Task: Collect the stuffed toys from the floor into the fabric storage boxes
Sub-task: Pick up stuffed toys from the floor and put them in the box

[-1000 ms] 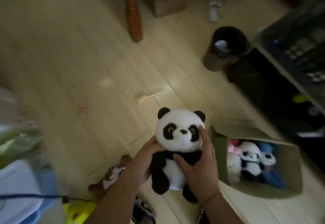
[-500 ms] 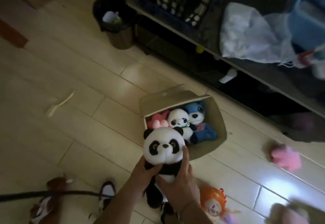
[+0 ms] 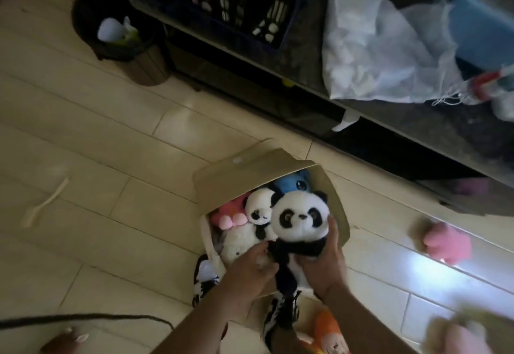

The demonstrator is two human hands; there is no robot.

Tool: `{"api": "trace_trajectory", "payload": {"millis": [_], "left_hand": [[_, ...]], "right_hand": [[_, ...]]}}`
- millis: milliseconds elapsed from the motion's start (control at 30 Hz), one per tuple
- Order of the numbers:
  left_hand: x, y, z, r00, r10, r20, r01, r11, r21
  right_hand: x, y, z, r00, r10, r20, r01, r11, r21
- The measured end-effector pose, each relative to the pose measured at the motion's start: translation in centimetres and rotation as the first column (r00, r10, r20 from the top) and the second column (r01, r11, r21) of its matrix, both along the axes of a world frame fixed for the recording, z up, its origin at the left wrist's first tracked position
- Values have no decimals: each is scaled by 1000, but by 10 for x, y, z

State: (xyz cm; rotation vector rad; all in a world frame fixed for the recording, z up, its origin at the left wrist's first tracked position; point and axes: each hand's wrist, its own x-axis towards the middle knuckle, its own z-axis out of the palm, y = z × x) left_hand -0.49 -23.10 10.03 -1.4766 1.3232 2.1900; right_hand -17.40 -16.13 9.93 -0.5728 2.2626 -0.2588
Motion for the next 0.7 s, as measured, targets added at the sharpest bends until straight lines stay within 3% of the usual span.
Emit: {"api": "trace_trajectory", "payload": {"millis": [200,333,400,467,600,700], "left_hand": [[-17,-14,-73,979,-121,161,123,992,0],[-28,-1,-109,956,-112,271,125,992,-28],[-36,8,-120,943,-99,318,105,995,-1],[-46,17,-130,937,-122,329,118,992,34],[-63,20,-146,938,-124,323,114,992,48],[-66,15,-163,922,-124,367,117,992,42]], "right_hand": [[-83,-28,-84,972,142,-186,-127,988,90],[-97,-29,-119,795,505,-338,-441,862,251],[-92,-24,-135,671,679,-298,-636,733,240],[-93,-18,-149,613,741,-274,-705,670,235],[-104,-10,-182,590,756,-283,-727,650,221],[-114,-11,-211,597,785,-164,-731,617,293]]}}
